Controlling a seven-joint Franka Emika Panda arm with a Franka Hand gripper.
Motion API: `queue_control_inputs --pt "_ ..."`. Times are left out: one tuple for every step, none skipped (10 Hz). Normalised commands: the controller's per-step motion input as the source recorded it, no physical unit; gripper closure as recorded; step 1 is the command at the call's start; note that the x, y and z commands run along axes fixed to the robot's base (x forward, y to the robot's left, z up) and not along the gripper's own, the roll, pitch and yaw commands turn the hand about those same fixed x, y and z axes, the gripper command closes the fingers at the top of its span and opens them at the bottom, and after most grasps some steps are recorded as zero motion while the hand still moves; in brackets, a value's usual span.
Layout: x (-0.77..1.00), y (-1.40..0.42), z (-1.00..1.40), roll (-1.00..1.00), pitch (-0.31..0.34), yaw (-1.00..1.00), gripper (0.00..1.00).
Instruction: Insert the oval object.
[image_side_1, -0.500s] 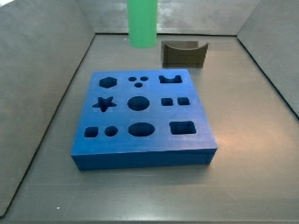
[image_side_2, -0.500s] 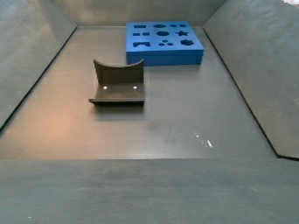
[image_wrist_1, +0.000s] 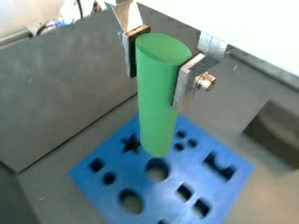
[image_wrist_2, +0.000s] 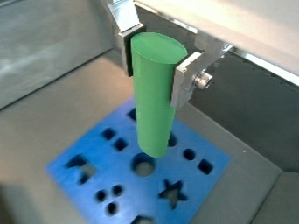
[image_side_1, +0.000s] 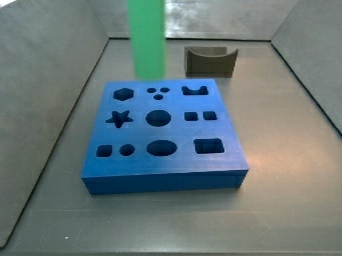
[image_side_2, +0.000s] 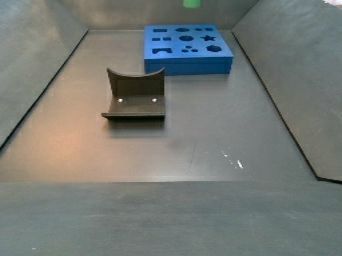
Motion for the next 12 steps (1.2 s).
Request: queue_control_inputs --pt "-0.11 -1.00 -1.00 0.09 -0.070 -0.19 1.00" --pt "0.15 -0.83 -1.00 0.16 0.000 -0.11 1.00" --pt "0.48 -0.56 -0.60 0.29 0.069 0.00 1.00" --pt "0.61 -0.44 -0.44 0.31 0.170 0.07 1.00" --pt "0.46 -0.34 -0.35 0.20 0.160 0.00 1.00" --pt "0.25 -0.15 -0.11 0.00 0.041 0.00 1.00" --pt "0.25 -0.03 -0.12 -0.01 0.041 -0.03 1.00" --pt "0.38 0.00 -0.29 0.00 0.079 -0.02 1.00" --pt "0.29 0.00 -0.27 0.01 0.074 -0.01 1.00" --pt "0.10 0.00 -0.21 0.00 0.027 0.00 1.00" --pt "0.05 0.00 -0.20 0.00 0.011 0.00 1.00" --pt "0.00 0.01 -0.26 0.00 0.004 0.00 1.00"
